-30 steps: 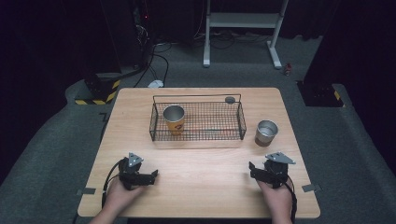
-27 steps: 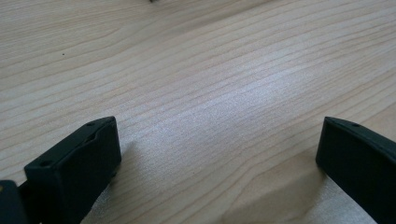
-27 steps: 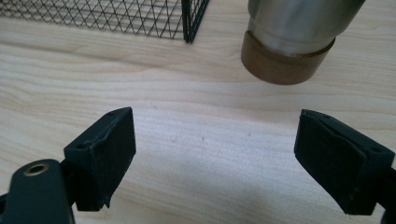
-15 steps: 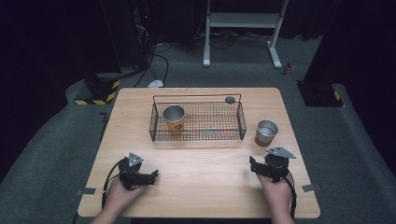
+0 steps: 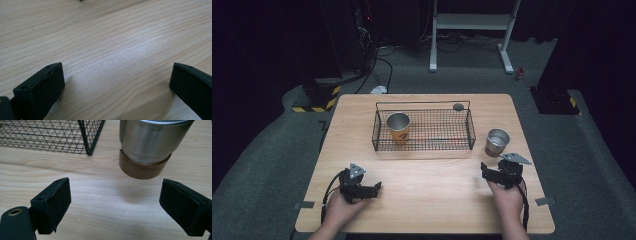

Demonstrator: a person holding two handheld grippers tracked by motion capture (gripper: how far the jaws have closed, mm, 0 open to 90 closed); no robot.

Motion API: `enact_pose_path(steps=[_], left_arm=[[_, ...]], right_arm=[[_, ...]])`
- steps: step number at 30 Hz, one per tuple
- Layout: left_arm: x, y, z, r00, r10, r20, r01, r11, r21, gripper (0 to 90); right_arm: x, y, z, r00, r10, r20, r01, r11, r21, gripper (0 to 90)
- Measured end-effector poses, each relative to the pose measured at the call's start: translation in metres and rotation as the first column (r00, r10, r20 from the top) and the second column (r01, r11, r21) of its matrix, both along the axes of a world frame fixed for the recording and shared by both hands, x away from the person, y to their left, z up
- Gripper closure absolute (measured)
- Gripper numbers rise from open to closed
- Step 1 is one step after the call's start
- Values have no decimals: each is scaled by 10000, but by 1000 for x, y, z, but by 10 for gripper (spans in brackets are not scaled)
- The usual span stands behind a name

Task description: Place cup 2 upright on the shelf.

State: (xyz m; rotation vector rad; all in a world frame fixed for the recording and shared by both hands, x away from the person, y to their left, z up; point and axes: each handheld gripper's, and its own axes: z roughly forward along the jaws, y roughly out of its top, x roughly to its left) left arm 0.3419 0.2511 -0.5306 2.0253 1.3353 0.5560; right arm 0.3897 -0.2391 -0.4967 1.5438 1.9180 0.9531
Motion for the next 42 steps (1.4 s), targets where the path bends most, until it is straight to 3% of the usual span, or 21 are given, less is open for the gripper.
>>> enact_pose_path(steps=[6, 17, 34, 40, 42], left_arm=[[1, 0, 0, 10000, -1, 2, 1, 10000, 19, 2], [2, 0, 0, 10000, -74, 6, 74, 10000, 64, 2], [1, 0, 0, 10000, -62, 2, 62, 10000, 44, 2], [1, 0, 0, 10000, -71, 3, 71, 10000, 58, 2], [2, 0, 0, 10000, -76, 6, 76, 9999, 72, 2]], right_arm=[[10, 0, 1, 9997, -189, 150, 196, 9987, -470, 100], [33, -3, 7, 9991, -372, 205, 382, 9979, -526, 95], [62, -15, 3, 9951, -947, 289, 939, 9952, 265, 95], [66, -13, -1, 9943, -887, 594, 872, 9958, 276, 117], [70, -11, 0, 9950, -875, 486, 867, 9961, 168, 114]])
